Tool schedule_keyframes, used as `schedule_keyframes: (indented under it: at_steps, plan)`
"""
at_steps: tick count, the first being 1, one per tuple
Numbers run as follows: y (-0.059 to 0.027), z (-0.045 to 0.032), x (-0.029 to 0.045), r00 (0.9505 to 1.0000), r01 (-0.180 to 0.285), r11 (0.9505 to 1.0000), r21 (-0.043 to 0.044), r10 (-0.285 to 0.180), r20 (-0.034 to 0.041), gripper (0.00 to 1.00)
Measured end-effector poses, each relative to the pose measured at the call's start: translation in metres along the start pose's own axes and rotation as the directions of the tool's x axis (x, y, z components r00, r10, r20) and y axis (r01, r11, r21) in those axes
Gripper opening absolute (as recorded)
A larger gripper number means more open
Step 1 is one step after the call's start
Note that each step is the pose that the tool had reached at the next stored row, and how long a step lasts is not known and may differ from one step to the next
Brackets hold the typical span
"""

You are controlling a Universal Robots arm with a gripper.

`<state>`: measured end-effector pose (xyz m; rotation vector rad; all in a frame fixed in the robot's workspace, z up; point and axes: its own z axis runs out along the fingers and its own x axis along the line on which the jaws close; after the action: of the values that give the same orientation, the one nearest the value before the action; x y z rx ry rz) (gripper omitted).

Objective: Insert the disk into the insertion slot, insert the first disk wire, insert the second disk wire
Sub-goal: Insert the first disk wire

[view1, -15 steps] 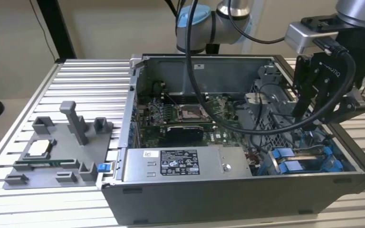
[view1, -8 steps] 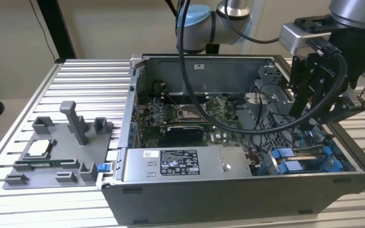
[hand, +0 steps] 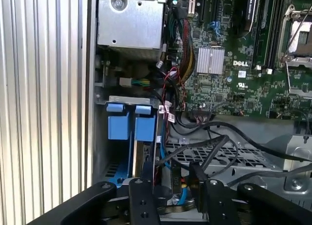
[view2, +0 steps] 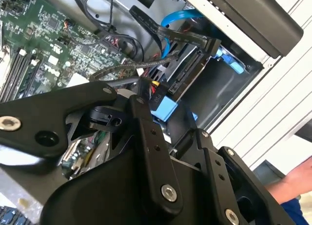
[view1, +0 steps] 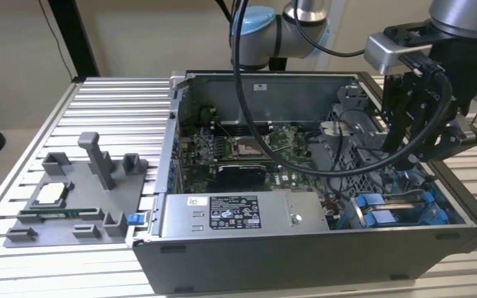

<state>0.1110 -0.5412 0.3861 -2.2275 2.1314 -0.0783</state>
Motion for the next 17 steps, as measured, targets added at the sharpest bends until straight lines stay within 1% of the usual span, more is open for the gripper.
schedule_keyframes:
  at_steps: [4, 8, 12, 17]
  plan:
    - [0.0, -0.003, -0.0001, 1.0, 0.0, 1.0, 0.0004, 0.0, 0.0034, 1.0]
    - [0.0001, -0.0026, -0.0001, 1.0, 0.0, 1.0, 0.0027, 0.0, 0.004, 1.0]
    - [0.0002, -0.0007, -0.0001, 1.0, 0.0, 1.0, 0.0028, 0.0, 0.0038, 1.0]
    - [0.0003, -0.0004, -0.0002, 1.0, -0.001, 1.0, 0.003, 0.001, 0.0084, 1.0]
